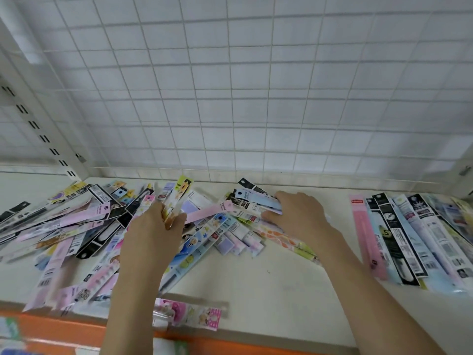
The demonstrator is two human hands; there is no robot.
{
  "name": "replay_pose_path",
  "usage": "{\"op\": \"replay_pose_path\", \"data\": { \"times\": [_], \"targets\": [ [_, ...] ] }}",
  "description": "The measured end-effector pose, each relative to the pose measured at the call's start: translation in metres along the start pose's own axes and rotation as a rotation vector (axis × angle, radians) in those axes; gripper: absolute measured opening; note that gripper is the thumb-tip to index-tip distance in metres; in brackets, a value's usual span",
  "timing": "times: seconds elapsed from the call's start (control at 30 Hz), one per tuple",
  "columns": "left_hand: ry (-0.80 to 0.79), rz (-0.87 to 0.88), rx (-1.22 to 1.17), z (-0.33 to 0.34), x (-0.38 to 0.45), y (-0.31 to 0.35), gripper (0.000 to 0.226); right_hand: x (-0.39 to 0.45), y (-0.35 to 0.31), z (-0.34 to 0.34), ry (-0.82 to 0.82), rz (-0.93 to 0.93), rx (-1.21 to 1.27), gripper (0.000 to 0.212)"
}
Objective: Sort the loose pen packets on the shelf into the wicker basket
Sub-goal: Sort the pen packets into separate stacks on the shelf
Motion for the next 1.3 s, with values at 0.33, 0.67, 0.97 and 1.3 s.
{"op": "replay_pose_path", "data": {
  "times": [0.33,0.67,0.97,1.3],
  "targets": [
    [-0.145,-0.052,0.118,-0.001,0.007,-0.015,0.027,-0.004,-0.002,-0.006,0.020,-0.044,0.055,0.008],
    [-0.371,0.109,0.325,0.026,0.035,0.012,0.046,-0.012,0.007,-0.011,0.107,-0.014,0.174,0.017],
    [-0.288,0.195,0.385,0.019,0.045,0.024,0.037,-0.015,0.011,-0.015,0.039,0.067,0.107,0.009],
    [-0.233,0.195,0.302,0.011,0.031,0.021,0.039,-0.017,0.007,-0.027,-0.108,0.027,0.109,0.029]
  ]
}}
Point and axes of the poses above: each hand's wrist, its own x-axis towards the middle knuckle, its own z-axis out of the palm, y = z × x, the point moved 3 cm from there along x, towards the middle knuckle, and after that the axes turned 5 degrees about x, right-handed, at the moved point
